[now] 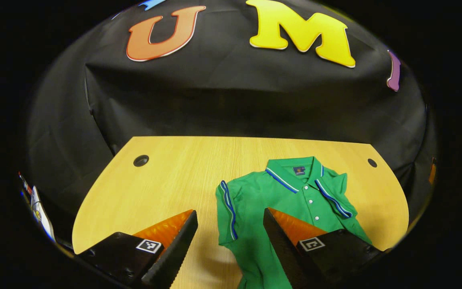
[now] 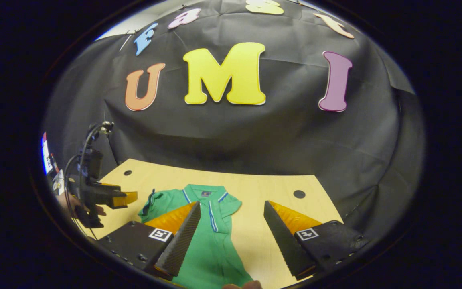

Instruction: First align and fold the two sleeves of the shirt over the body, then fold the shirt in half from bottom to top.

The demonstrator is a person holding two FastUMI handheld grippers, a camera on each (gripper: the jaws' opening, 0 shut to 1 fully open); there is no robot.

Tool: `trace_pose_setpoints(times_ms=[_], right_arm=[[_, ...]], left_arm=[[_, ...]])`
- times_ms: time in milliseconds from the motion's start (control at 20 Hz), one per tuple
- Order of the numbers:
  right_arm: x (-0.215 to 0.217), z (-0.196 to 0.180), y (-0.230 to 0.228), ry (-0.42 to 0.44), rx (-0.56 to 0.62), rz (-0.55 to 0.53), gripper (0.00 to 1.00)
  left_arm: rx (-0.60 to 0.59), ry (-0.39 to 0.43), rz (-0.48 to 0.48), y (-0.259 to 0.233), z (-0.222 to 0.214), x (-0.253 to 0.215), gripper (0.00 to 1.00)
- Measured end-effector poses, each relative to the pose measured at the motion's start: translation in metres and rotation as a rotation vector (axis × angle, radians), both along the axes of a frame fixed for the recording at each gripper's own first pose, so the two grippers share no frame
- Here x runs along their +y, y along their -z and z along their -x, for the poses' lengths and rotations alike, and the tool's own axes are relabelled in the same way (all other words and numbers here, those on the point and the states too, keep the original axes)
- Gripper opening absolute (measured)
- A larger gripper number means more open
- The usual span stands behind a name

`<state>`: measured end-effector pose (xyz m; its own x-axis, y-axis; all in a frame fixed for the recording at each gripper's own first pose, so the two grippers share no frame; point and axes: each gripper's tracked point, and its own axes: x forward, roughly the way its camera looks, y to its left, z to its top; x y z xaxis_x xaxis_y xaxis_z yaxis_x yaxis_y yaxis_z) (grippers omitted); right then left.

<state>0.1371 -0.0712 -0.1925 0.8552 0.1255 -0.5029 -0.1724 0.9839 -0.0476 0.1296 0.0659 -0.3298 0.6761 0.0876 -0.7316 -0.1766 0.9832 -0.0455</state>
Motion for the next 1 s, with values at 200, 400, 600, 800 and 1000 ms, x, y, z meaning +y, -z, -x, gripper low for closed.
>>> trace_pose_setpoints(times_ms=[200,400,600,800,1000], right_arm=[[-0.006,0.003,0.01,0.018,0.032,0.014,0.96],[-0.008,0.002,0.023,0.004,0.039,0.075,0.98],[0.003,-0.002,0.033,-0.007,0.052,0.057,0.96],[0.011,-0.005,0.04,-0.025,0.06,0.051,0.96],[0.012,-0.012,0.043,-0.028,0.068,0.043,0.96]], left_arm=[[0.07,-0.011,0.017,0.049,-0.01,0.005,1.0],[0.149,-0.006,0.042,0.083,-0.006,0.008,1.0],[0.174,0.004,0.048,0.096,-0.007,0.011,0.89],[0.179,0.013,0.07,0.093,-0.006,0.014,0.53],[0.166,-0.016,0.067,0.084,-0.006,0.024,0.13]])
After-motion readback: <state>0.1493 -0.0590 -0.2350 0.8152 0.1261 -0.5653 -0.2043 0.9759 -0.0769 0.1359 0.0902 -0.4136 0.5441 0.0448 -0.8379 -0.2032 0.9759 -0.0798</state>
